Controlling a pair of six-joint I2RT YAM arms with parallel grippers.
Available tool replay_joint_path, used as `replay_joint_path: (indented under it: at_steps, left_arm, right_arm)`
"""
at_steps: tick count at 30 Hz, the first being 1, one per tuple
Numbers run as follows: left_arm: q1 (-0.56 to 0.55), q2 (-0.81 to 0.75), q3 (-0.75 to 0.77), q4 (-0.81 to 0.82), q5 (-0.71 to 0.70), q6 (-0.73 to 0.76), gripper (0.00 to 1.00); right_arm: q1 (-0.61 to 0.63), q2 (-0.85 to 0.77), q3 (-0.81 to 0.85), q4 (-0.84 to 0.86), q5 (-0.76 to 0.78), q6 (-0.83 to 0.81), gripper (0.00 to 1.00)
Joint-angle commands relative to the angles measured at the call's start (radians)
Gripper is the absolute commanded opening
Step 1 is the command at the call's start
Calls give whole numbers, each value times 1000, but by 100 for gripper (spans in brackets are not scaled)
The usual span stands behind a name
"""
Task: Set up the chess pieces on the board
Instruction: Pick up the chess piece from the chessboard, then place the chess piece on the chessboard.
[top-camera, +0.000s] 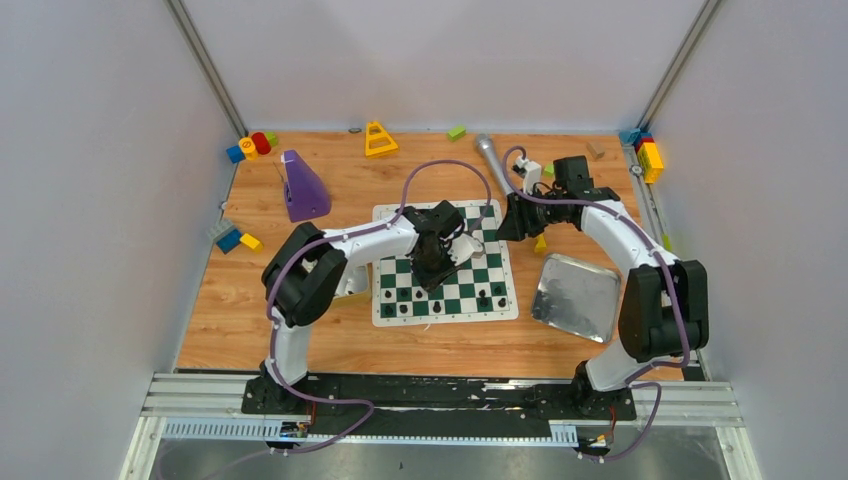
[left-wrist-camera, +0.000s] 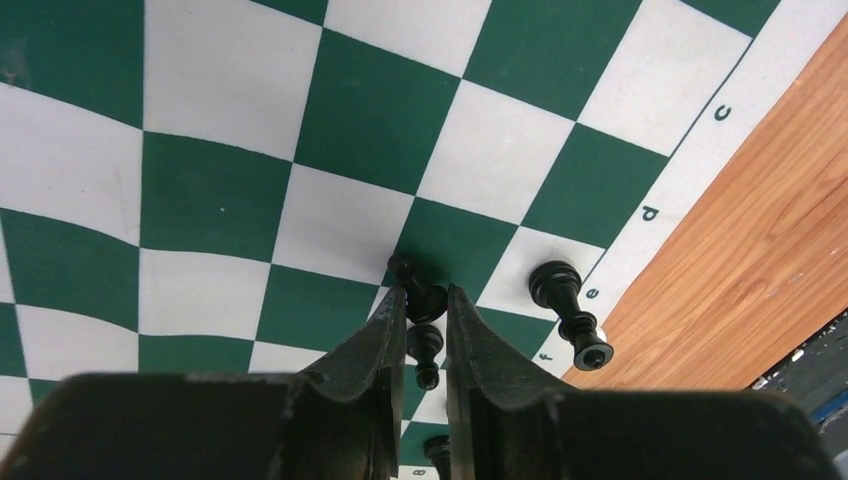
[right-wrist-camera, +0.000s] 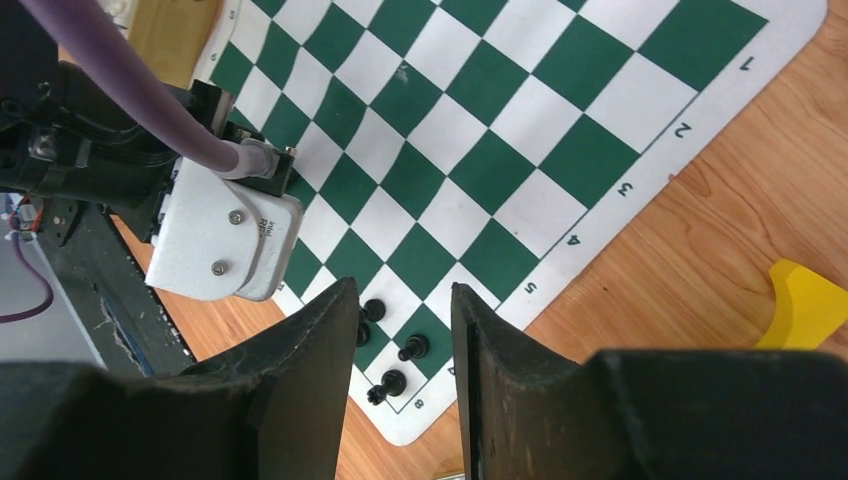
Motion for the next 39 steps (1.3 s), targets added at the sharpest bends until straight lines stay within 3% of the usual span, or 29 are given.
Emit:
replay_joint_path:
  at_steps: [1,10,19,39]
  left_arm:
    - [-5,-106,16,38,4,42,22]
    - [-3,-288,-2,135,90,131,21]
    - [-4,-334,28,172,177,152,22]
    - [-4,-328,42,170,225,145,22]
  right_arm:
    - [-6,-52,21,16,-94,22,41]
    - [-33,3,83,22,-303,111,42]
    - [-20,129,119,20,-593,136,49]
    - [129,230,158,-37,-620,82,44]
